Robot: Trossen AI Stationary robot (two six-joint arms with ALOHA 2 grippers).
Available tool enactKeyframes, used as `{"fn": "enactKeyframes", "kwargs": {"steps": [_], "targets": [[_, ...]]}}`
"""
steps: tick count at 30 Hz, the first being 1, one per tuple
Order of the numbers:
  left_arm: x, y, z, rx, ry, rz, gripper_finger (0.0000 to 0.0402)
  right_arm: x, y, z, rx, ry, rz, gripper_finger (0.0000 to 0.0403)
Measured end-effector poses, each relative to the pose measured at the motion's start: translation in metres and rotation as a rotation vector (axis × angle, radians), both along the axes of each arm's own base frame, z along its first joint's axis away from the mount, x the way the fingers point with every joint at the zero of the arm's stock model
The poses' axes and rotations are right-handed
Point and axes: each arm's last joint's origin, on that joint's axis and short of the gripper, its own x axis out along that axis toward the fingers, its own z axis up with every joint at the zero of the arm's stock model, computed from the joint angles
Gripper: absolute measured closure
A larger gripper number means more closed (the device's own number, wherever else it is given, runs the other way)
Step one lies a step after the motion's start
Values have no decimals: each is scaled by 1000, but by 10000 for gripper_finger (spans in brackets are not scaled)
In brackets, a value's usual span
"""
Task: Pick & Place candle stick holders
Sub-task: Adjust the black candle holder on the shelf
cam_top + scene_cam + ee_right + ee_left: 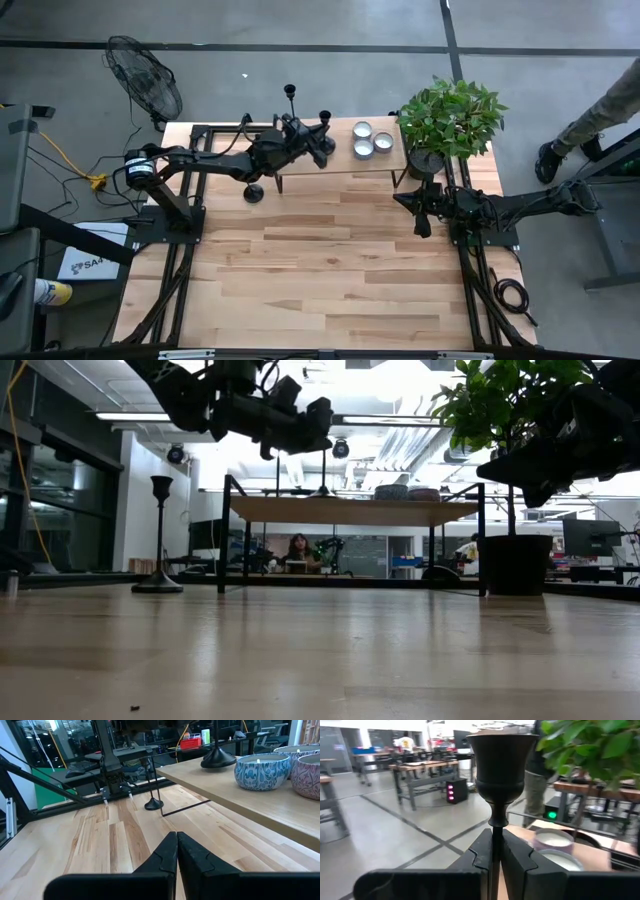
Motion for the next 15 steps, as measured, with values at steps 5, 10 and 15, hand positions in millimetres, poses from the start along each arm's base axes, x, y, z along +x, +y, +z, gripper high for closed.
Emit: {"fn": "enactKeyframes", "kwargs": {"steps": [5, 10, 15], "targets": [[-1, 1, 0, 4, -1, 42, 382, 0, 0, 0, 0, 0, 0, 398], [-2, 2, 1, 3, -12, 87, 382, 0, 0, 0, 0, 0, 0, 398], [-3, 3, 1, -2, -14, 144, 382, 0, 0, 0, 0, 0, 0, 398]]}}
